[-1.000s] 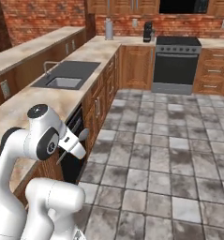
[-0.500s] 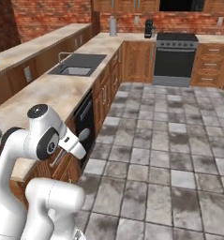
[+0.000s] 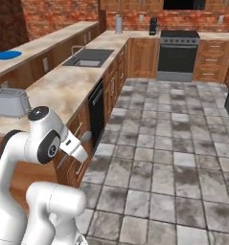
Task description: Take the fork and place it on the left side of the plate. Then take the spoon and place it on the right side of the plate. Make sure they're directly next to the plate.
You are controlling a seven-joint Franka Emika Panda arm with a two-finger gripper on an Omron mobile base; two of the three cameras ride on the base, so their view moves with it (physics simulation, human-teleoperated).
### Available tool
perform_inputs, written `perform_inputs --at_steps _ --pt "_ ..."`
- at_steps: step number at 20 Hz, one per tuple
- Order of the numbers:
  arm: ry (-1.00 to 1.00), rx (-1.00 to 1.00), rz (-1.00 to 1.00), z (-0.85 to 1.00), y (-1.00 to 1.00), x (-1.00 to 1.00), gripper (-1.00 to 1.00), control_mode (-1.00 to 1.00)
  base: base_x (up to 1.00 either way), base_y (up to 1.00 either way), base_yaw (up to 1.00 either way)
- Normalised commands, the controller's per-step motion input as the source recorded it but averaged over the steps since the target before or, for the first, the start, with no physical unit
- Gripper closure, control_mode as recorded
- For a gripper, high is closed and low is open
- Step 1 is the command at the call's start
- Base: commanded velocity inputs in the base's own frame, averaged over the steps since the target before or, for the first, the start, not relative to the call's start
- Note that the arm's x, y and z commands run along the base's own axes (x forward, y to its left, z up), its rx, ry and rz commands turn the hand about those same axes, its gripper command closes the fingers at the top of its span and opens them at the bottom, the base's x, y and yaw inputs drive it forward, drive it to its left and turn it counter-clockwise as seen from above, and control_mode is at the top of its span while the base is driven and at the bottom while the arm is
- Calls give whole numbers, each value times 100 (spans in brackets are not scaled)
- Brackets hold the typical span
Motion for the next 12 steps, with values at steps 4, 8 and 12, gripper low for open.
perform_inputs --at_steps 4,8,12 --pt "0 0 0 0 0 0 100 100 -63 13 0" --pt "0 0 0 0 0 0 100 100 -26 68 0" --pt "0 0 0 0 0 0 100 100 -9 96 -3"
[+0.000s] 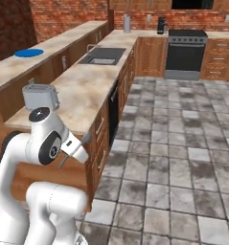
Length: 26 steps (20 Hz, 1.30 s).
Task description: Take the fork and place it on the left side of the plate. Then take the spoon and place it on the right side of the plate. Make sure they're directly next to the plate.
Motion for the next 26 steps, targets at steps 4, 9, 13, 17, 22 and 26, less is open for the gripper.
perform_inputs --at_steps 4,9,13,17,22,26 --pt "0 0 0 0 0 0 100 100 -1 100 -5" --pt "0 0 0 0 0 0 100 100 0 100 -7" --pt "0 0 0 0 0 0 100 100 0 100 -9" --pt "0 0 0 0 0 0 100 100 0 100 -10" --pt "0 0 0 0 0 0 100 100 0 100 -13" --pt "0 0 0 0 0 0 100 100 0 100 -16"
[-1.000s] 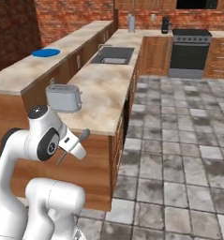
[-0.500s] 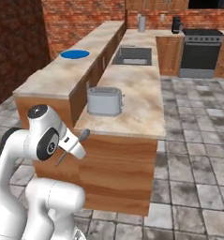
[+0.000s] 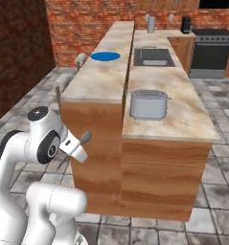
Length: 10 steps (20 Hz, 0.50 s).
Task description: Take the fork and place it on the left side of the plate. Then take the spoon and place it on the right side of the plate. Make sure they're directly next to the plate.
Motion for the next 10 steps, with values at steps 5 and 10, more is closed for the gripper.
perform_inputs --at_steps 5,10 --pt "0 0 0 0 0 0 100 100 1 100 -23" --pt "0 0 0 0 0 0 100 100 16 100 -36"
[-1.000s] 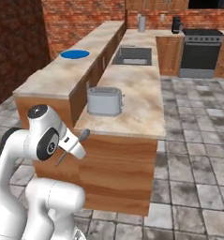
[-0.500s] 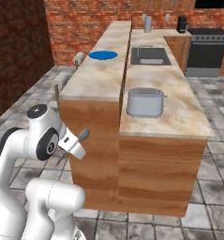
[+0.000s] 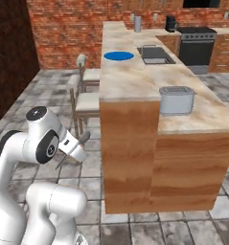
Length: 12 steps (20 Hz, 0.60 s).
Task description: Take the fork and place it on the left side of the plate. Then take the spoon and place it on the right side of the plate. Make sure they're directly next to the plate.
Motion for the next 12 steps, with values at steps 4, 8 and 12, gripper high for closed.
perform_inputs --at_steps 4,8,12 --pt "0 0 0 0 0 0 100 100 30 99 -47" --pt "0 0 0 0 0 0 100 100 29 96 -51" --pt "0 0 0 0 0 0 100 100 31 95 -51"
